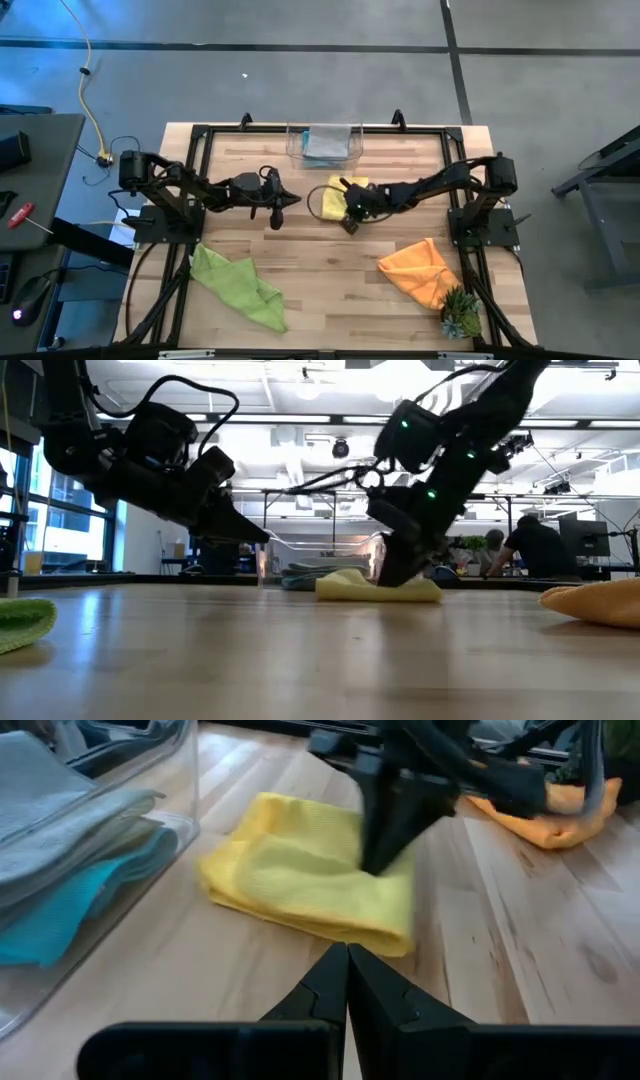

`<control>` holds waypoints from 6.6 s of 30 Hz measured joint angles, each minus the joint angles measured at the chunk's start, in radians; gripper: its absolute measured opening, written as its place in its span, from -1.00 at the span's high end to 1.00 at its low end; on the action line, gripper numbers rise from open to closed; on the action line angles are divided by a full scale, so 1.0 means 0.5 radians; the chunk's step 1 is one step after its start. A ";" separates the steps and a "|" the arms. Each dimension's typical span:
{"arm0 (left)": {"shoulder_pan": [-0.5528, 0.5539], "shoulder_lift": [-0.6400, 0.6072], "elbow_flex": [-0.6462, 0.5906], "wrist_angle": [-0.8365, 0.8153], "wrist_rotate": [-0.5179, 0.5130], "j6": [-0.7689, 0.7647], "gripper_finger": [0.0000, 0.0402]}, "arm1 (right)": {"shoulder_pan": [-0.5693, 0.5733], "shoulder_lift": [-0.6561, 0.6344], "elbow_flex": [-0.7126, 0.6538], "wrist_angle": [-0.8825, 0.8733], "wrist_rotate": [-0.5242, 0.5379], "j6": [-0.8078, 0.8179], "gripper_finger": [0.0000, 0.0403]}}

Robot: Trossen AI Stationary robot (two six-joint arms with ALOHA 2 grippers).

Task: Fold microfiber towels
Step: Fold the yellow towel

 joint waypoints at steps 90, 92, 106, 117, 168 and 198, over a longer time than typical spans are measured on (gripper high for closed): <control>-0.294 0.673 0.589 -0.368 -0.021 0.185 1.00 | 0.059 -0.137 0.147 -0.299 0.022 -0.160 0.21; -0.294 0.674 0.589 -0.367 -0.022 0.185 1.00 | 0.075 -0.131 0.148 -0.238 0.016 -0.203 0.33; -0.294 0.674 0.587 -0.363 -0.021 0.185 1.00 | 0.086 -0.175 0.147 -0.402 0.053 -0.288 0.68; -0.295 0.675 0.587 -0.363 -0.019 0.185 1.00 | 0.084 -0.147 0.147 -0.292 -0.006 -0.342 0.24; -0.300 0.677 0.586 -0.351 -0.014 0.200 1.00 | 0.030 -0.227 0.146 -0.272 0.245 -0.286 1.00; -0.350 0.007 0.483 -1.136 0.190 0.133 0.64 | 0.031 -0.002 0.145 -0.175 0.245 -0.287 1.00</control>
